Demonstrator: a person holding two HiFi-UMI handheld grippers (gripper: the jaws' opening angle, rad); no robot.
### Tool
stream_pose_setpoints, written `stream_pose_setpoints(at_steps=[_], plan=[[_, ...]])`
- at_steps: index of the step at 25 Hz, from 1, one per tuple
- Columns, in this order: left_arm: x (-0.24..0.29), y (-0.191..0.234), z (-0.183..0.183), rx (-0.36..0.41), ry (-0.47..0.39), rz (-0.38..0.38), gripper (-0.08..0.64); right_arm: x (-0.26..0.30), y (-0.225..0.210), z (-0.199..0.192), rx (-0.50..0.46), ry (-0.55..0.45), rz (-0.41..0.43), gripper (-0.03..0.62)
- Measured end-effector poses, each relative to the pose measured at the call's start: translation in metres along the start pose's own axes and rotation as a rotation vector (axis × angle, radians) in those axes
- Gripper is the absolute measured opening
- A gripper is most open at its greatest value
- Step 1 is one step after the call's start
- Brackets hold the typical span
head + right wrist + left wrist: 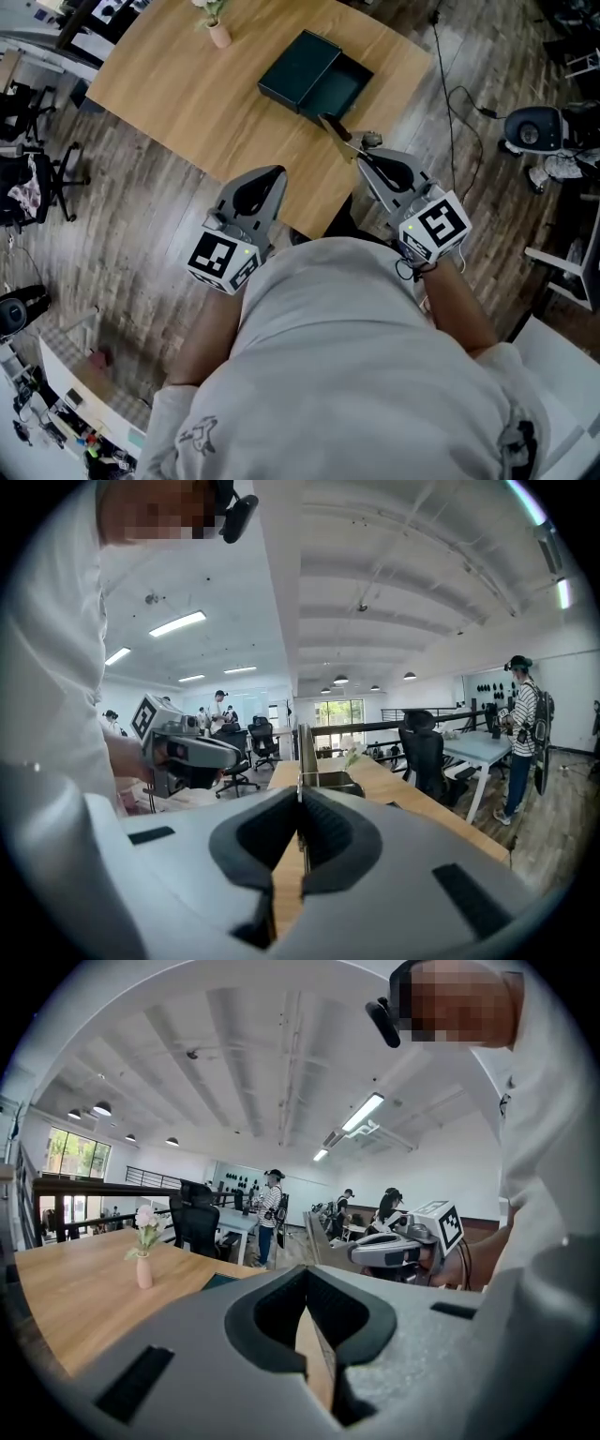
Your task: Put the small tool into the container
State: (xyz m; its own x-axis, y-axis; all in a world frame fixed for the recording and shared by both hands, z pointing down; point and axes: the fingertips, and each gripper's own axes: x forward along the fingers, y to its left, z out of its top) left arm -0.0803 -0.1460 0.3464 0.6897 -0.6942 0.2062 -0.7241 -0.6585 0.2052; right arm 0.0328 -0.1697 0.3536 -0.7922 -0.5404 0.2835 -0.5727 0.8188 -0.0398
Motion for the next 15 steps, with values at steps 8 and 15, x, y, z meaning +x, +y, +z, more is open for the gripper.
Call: stream_pose_setpoints(at_steps=[8, 15], plan=[[0.035, 0.024, -0.003, -0.044, 0.027, 0.058, 0.006, 0.032, -0.044, -0.009, -0.095, 0.077, 0.086, 0.009], [0.066, 0.047, -0.015, -0.071, 0.053, 0.099, 0.006, 0.065, -0.078, -0.032, -0.19, 0.175, 0.17, 0.009]])
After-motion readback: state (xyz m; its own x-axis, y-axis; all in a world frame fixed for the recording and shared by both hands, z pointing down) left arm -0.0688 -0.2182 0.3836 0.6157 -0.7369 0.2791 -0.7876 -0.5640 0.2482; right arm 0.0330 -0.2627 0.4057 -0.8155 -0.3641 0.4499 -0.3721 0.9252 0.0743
